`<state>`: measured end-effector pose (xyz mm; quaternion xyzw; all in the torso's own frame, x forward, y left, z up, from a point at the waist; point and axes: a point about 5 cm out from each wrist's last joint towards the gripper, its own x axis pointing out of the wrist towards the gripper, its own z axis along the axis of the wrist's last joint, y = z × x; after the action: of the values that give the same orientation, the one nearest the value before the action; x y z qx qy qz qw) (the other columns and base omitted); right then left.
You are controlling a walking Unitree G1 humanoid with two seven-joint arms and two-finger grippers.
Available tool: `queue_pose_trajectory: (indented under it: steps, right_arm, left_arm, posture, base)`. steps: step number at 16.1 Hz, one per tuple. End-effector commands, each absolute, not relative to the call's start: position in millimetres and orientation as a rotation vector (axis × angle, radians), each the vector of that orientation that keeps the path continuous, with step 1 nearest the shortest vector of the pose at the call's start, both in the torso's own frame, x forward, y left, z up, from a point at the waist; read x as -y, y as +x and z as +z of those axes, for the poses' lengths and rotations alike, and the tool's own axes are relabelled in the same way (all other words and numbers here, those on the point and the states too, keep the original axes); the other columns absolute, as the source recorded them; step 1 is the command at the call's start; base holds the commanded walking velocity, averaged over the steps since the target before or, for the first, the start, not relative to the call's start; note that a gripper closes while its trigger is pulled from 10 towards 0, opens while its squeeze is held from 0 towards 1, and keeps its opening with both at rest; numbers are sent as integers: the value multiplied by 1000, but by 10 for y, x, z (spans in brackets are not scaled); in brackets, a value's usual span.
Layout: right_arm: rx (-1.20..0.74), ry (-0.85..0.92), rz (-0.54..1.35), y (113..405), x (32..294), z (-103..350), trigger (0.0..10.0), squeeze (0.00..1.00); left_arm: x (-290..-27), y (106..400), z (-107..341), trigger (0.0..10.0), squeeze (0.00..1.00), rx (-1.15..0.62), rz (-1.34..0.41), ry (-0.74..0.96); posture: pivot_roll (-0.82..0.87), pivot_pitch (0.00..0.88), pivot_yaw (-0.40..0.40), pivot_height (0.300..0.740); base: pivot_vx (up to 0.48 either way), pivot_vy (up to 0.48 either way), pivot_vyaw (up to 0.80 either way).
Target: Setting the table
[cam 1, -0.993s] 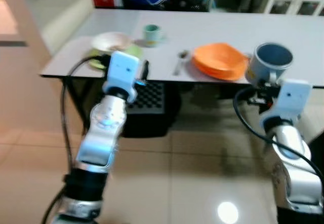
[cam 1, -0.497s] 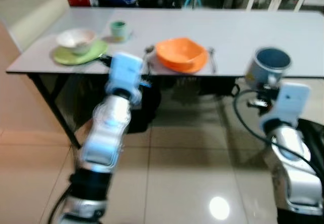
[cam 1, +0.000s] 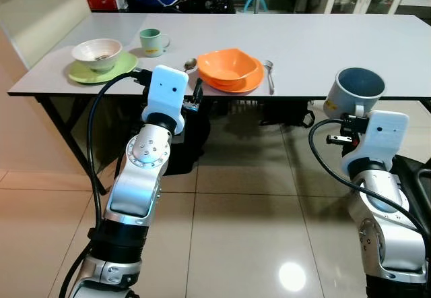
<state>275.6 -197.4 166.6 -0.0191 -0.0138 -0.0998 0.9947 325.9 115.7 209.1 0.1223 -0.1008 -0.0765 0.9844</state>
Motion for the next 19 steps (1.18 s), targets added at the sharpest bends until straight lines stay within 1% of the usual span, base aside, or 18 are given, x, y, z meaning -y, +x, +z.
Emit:
queue_pose_trajectory:
  steps: [1, 19]
  right_arm:
    - [31, -34, -195, 2777, 1960, 1701, 10000, 0]
    - [31, -11, -153, 2796, 1919, 1707, 10000, 0]
  left_arm:
    - [-1180, 3262, 2102, 10000, 0, 208, -155, 238]
    - [-1159, 3213, 2095, 10000, 0, 217, -203, 216]
  posture:
    - [-34, 0, 17, 740]
    - [-32, 0, 9, 740]
  base:
    - [349, 0, 0]
    - [452, 0, 0]
